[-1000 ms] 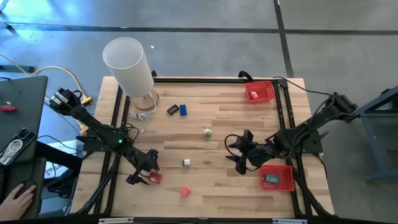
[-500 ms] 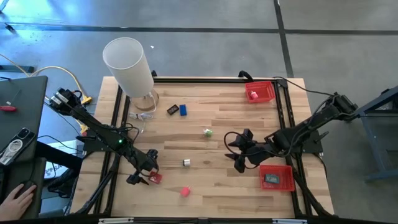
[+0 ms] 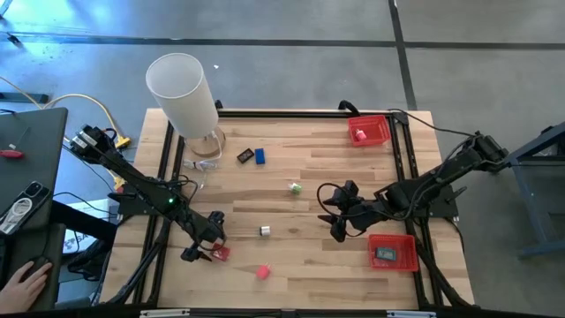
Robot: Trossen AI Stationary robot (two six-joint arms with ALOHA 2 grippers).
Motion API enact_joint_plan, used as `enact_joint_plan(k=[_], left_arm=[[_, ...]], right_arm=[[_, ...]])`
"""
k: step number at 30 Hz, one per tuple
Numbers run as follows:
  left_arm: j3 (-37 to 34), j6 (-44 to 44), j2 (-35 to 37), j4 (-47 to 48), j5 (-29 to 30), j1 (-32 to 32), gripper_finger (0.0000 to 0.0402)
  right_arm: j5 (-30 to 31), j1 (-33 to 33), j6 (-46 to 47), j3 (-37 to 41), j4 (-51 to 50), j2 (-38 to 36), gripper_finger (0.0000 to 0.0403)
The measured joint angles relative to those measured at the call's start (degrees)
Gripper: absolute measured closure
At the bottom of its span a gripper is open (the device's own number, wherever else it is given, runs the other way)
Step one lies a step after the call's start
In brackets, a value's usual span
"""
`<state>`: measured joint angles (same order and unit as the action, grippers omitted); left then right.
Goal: Pick & Place Office items
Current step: Put the red charger adapter into the top red basket
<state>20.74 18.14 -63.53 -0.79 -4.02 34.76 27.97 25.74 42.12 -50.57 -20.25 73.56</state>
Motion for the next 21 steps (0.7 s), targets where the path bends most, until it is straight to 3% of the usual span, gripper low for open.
enact_joint_plan(k=[3,12,21], left_arm=[[0.0,-0.4,0.0,-0.1,3.0,0.0,0.0007],[0.0,-1.3,-0.5,-0.1,3.7,1.5,0.0007],[-0.1,1.6,-6.3,-0.1,9.0,6.4,0.0007]], right_arm=[[0.0,0.0,-0.2,0.0,0.0,0.0,0.0179],[0.0,0.0,-0.3,0.0,0.0,0.0,0.0179],[0.0,0.0,-0.4,0.0,0.0,0.0,0.0179]])
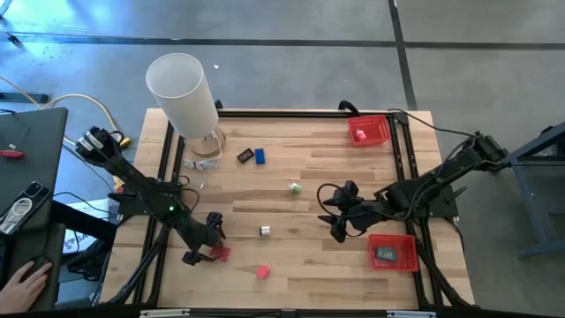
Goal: Pick & Place Office items
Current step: Put the red charger adapter into the top red basket
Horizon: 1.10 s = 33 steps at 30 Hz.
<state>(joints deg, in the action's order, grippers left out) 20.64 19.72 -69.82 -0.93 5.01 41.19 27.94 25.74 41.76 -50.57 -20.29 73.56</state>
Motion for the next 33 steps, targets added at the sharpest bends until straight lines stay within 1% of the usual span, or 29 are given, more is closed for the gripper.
enact_joint_plan(k=[4,11,23,27,33], left_arm=[[0.0,1.3,-2.8,-0.7,3.0,2.1,0.0007],[-0.1,1.6,-5.9,-5.0,7.8,4.7,0.0007],[-0.1,1.6,-12.4,-11.2,9.4,4.8,0.0007],[-0.1,1.6,-13.1,-12.2,9.3,4.8,0.0007],[-1.6,4.4,-13.2,-13.4,9.3,5.2,0.0012]], right_arm=[[0.0,0.0,0.0,0.0,0.0,0.0,0.0179],[0.3,-0.1,0.0,0.0,0.0,0.0,0.0179],[0.3,0.0,0.0,0.0,0.0,0.0,0.0179],[0.5,0.0,0.0,0.0,0.0,0.0,0.0179],[0.5,0.0,0.0,0.0,0.3,0.0,0.0179]])
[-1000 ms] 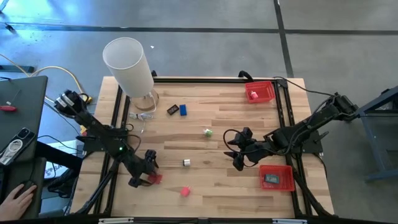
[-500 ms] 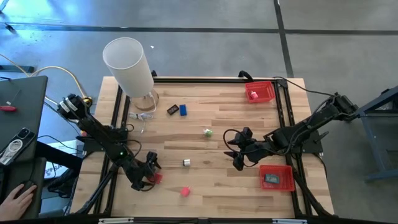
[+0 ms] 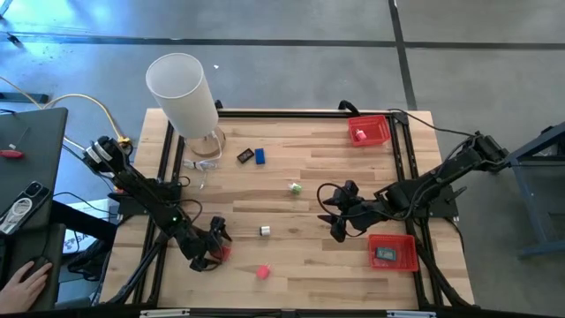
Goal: Pick & Place Office items
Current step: Put the red charger adapter into the top red basket
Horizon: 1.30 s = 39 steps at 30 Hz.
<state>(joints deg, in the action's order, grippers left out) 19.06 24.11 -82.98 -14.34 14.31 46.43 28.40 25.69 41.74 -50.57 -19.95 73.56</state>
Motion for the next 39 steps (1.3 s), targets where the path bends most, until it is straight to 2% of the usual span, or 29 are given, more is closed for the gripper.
enact_joint_plan(k=[10,21,30,39], left_arm=[[-2.7,0.2,-0.1,-3.3,2.2,1.3,0.0077],[-3.1,-0.2,-0.1,-3.5,3.1,1.4,0.0195],[-3.2,-0.4,-0.1,-4.8,3.3,1.4,0.0200],[-3.2,0.0,-0.2,-7.8,6.0,1.5,0.0195]], right_arm=[[0.0,0.0,0.0,0.0,0.1,0.0,0.0179],[0.0,0.0,0.0,0.0,0.8,0.0,0.0179],[0.0,0.0,0.0,0.0,2.6,0.0,0.0179],[0.0,0.0,0.0,0.0,2.6,0.0,0.0179]])
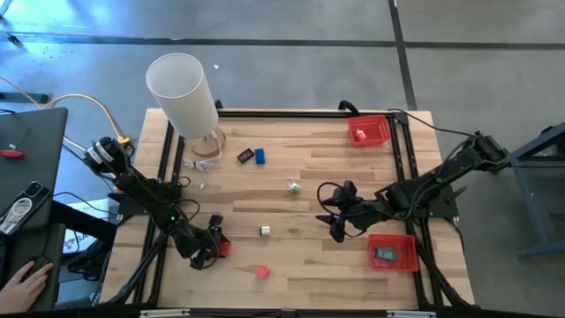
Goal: Pick & Place Office items
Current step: Put the red charger adapter into the top red basket
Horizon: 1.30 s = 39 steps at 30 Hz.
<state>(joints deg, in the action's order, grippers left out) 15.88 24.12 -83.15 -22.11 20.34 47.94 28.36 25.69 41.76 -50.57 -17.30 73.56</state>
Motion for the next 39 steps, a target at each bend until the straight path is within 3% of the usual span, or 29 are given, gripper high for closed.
enact_joint_plan(k=[6,15,20,24,30,39], left_arm=[[0.0,-1.1,0.3,-1.0,2.9,0.0,0.0195],[0.2,-7.6,5.1,-1.3,12.2,-0.1,0.0196],[1.8,-15.0,8.3,-1.4,20.2,-1.7,0.0197],[4.6,-22.7,9.1,-1.4,22.0,-4.9,0.0197],[10.1,-32.6,9.1,-1.6,22.3,-9.4,0.0197],[17.0,-44.9,9.1,-1.4,31.4,-15.4,0.0197]], right_arm=[[0.0,0.0,2.9,0.0,0.0,0.0,0.0179],[0.1,0.0,11.0,0.0,0.0,0.0,0.0179],[2.7,0.0,12.9,0.0,0.3,0.4,0.0179],[6.4,0.2,13.7,0.0,1.1,2.5,0.0179],[8.2,-0.5,10.7,0.0,8.1,8.0,0.0179],[9.4,-2.1,0.5,0.0,25.4,12.8,0.0179]])
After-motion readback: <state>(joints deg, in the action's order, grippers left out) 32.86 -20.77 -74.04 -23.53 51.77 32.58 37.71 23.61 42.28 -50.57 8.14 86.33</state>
